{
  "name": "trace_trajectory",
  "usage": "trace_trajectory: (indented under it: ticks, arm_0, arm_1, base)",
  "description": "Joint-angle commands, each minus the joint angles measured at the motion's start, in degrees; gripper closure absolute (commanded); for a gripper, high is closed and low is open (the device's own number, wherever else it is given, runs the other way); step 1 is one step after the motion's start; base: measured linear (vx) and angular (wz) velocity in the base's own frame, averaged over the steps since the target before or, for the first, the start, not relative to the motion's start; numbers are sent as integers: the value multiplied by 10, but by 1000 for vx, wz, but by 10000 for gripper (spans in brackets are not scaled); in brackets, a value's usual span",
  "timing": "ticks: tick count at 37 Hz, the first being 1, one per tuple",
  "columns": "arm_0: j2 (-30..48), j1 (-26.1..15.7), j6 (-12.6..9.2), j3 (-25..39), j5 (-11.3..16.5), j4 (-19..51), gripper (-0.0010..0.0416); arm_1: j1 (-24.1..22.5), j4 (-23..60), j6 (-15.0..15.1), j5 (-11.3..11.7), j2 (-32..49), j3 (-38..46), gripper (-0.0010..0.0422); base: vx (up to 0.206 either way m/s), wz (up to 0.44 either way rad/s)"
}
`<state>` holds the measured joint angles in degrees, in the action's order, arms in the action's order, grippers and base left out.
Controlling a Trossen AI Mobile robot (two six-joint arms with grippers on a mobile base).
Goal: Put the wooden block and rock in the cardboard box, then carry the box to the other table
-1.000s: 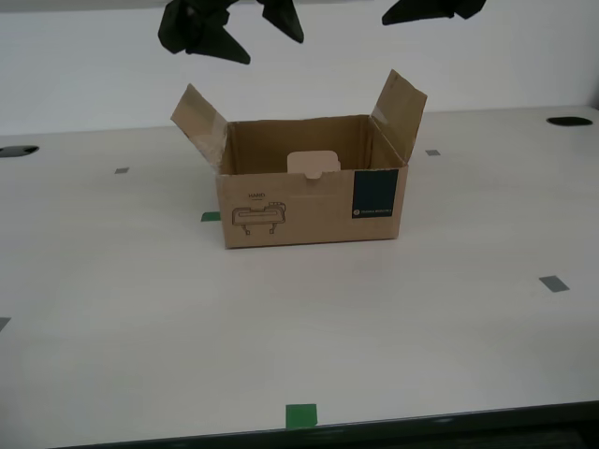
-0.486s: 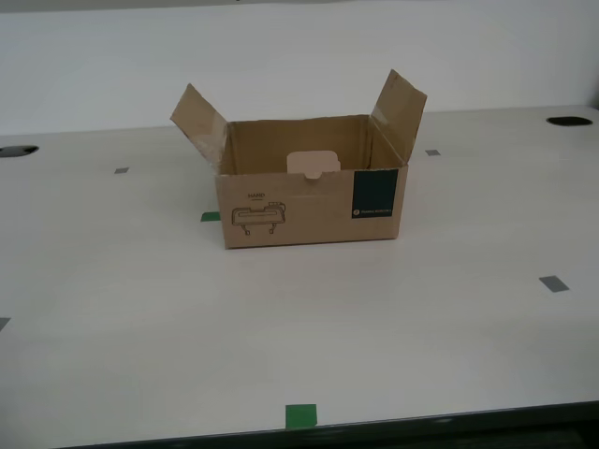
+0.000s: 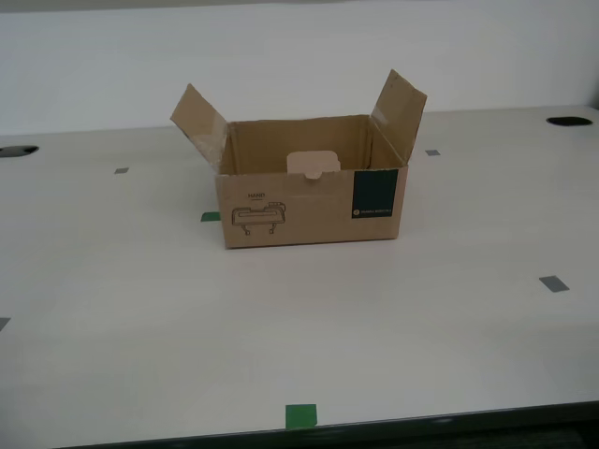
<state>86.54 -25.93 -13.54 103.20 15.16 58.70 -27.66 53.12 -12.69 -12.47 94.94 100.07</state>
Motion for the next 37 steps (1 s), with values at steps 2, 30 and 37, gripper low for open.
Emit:
trace_trajectory:
  ticks: [2, 30, 37]
  arm_0:
    - [0, 13, 5, 0, -1, 27, 12]
    - [42, 65, 31, 0, 0, 92, 12]
    - [98, 65, 45, 0, 0, 113, 12]
  arm_1:
    - [9, 33, 12, 0, 0, 20, 18]
    - [66, 89, 0, 83, -43, -56, 18]
    - [67, 58, -14, 80, -45, -104, 18]
  base:
    - [0, 0]
    - [0, 0]
    - [0, 0]
